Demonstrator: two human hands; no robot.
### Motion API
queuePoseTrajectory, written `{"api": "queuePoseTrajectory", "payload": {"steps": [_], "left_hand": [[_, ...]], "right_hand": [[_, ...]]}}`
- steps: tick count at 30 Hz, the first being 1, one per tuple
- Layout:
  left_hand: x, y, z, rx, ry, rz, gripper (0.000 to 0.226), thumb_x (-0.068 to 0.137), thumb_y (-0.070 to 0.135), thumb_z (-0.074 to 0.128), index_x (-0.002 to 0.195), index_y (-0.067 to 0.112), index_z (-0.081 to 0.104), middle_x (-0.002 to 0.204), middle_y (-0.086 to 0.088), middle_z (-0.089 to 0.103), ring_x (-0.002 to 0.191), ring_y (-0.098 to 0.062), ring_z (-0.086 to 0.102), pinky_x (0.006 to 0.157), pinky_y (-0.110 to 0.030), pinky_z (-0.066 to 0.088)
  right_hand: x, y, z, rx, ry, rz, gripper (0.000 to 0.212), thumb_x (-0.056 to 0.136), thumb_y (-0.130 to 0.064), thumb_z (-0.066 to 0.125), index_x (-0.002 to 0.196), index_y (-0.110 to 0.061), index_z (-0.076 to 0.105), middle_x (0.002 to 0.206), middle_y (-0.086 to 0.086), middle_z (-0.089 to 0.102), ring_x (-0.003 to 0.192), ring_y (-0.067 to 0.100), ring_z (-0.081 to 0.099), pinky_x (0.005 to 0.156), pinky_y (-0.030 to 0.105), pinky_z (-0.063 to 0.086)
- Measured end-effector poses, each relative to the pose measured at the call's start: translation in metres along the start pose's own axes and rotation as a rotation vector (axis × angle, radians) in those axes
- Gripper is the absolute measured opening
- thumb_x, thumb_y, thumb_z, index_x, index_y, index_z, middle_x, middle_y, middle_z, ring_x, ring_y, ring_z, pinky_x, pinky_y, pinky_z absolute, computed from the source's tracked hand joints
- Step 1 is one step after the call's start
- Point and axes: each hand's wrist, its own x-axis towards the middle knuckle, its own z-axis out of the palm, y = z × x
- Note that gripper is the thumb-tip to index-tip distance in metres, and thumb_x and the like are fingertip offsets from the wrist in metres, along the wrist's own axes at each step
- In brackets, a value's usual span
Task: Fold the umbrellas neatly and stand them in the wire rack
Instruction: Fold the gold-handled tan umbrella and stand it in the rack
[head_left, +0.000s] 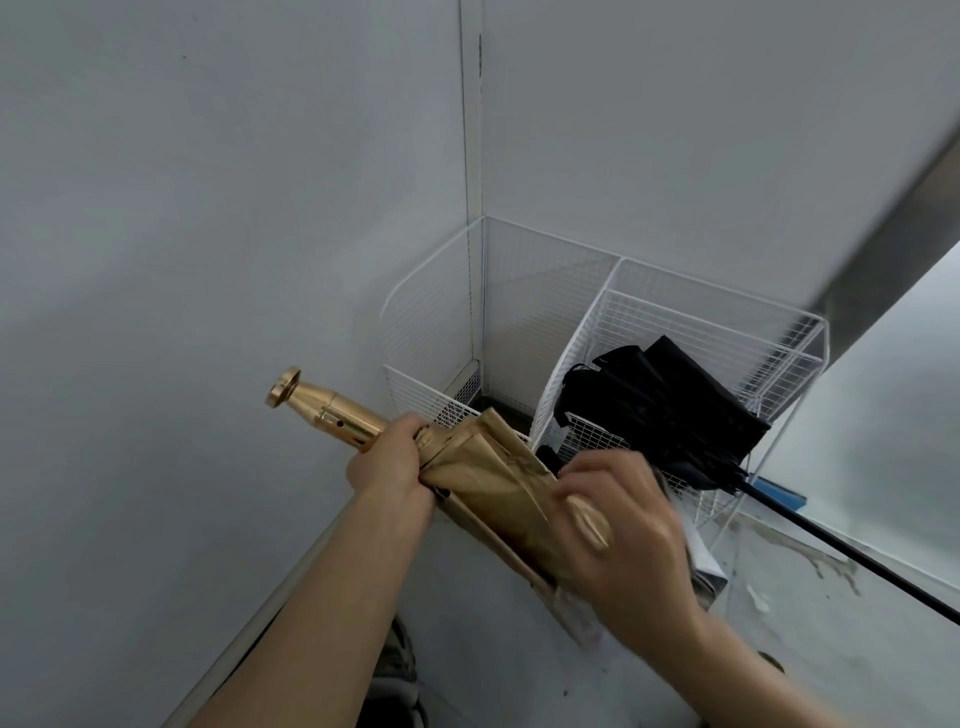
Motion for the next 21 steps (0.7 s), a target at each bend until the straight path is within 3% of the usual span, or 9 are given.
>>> {"api": "queuePoseTrajectory", "payload": {"steps": [2,4,7,10,13,15,17,19,21], "left_hand": [[0.001,0.002,-0.001,-0.064,0.021,-0.017,0.019,0.073,-0.003,0.067,0.086,0.006,0.057,0.077,-0.012,0.061,0.059,-0.022,0.062,0.065,-0.038,0.058],[0.004,0.002,-0.003,-0.091,-0.008,-0.044,0.026,0.068,0.0,0.068,0.092,0.007,0.059,0.083,-0.013,0.064,0.067,-0.025,0.066,0.076,-0.049,0.06],[0.002,-0.001,-0.002,-0.077,-0.051,-0.106,0.035,0.064,0.004,0.071,0.097,0.009,0.062,0.09,-0.015,0.068,0.082,-0.032,0.073,0.074,-0.06,0.057],[-0.013,-0.003,0.002,-0.01,-0.114,-0.162,0.014,0.077,0.004,0.068,0.089,0.006,0.062,0.085,-0.018,0.067,0.082,-0.034,0.072,0.075,-0.057,0.058],[-0.021,-0.01,0.005,0.023,-0.233,-0.193,0.012,0.084,0.002,0.065,0.075,0.004,0.059,0.067,-0.015,0.064,0.058,-0.027,0.066,0.063,-0.041,0.06],[-0.025,-0.014,0.006,0.068,-0.299,-0.147,0.011,0.081,0.003,0.07,0.077,0.005,0.06,0.066,-0.014,0.066,0.054,-0.024,0.067,0.06,-0.039,0.06],[-0.023,-0.015,0.006,0.11,-0.388,-0.082,0.02,0.075,0.011,0.079,0.086,0.006,0.063,0.077,-0.015,0.069,0.067,-0.027,0.07,0.074,-0.043,0.061],[-0.025,-0.012,0.005,0.154,-0.522,-0.02,0.052,0.061,0.025,0.09,0.101,0.005,0.063,0.097,-0.022,0.069,0.092,-0.035,0.07,0.091,-0.05,0.056],[-0.028,-0.012,0.004,0.195,-0.633,0.047,0.074,0.052,0.03,0.095,0.111,0.005,0.059,0.105,-0.021,0.066,0.106,-0.038,0.067,0.095,-0.05,0.054]], "right_hand": [[-0.014,-0.009,0.006,0.048,-0.111,-0.15,0.008,0.088,-0.014,0.068,0.083,-0.011,0.072,0.091,-0.002,0.065,0.084,0.015,0.062,0.072,0.027,0.051],[-0.03,-0.009,0.018,-0.027,-0.241,-0.216,0.013,0.088,-0.017,0.069,0.099,-0.014,0.073,0.104,-0.002,0.067,0.096,0.015,0.064,0.079,0.028,0.053],[-0.039,-0.001,0.028,-0.355,-0.422,-0.138,0.071,0.077,-0.042,0.068,0.14,-0.013,0.05,0.148,0.002,0.049,0.137,0.02,0.044,0.109,0.038,0.036],[-0.028,0.005,0.025,-0.487,-0.499,-0.031,0.099,0.069,-0.054,0.074,0.149,-0.01,0.036,0.155,0.007,0.041,0.142,0.024,0.04,0.109,0.046,0.028],[-0.014,0.008,0.018,-0.551,-0.514,0.114,0.094,0.062,-0.055,0.079,0.14,-0.014,0.046,0.129,0.001,0.063,0.113,0.022,0.064,0.092,0.038,0.049],[-0.006,0.006,0.013,-0.52,-0.58,0.248,0.081,0.069,-0.053,0.072,0.139,-0.026,0.043,0.119,-0.008,0.063,0.105,0.018,0.064,0.078,0.032,0.047],[-0.002,0.009,0.011,-0.408,-0.657,0.396,0.063,0.073,-0.049,0.068,0.13,-0.032,0.045,0.111,-0.01,0.063,0.101,0.017,0.062,0.072,0.03,0.041],[0.001,0.01,0.009,-0.319,-0.66,0.501,0.051,0.071,-0.047,0.07,0.114,-0.029,0.049,0.095,-0.008,0.063,0.088,0.017,0.062,0.069,0.032,0.045],[0.004,0.009,0.006,-0.294,-0.637,0.553,0.045,0.07,-0.047,0.07,0.104,-0.025,0.05,0.084,-0.007,0.06,0.078,0.017,0.059,0.065,0.033,0.046]]}}
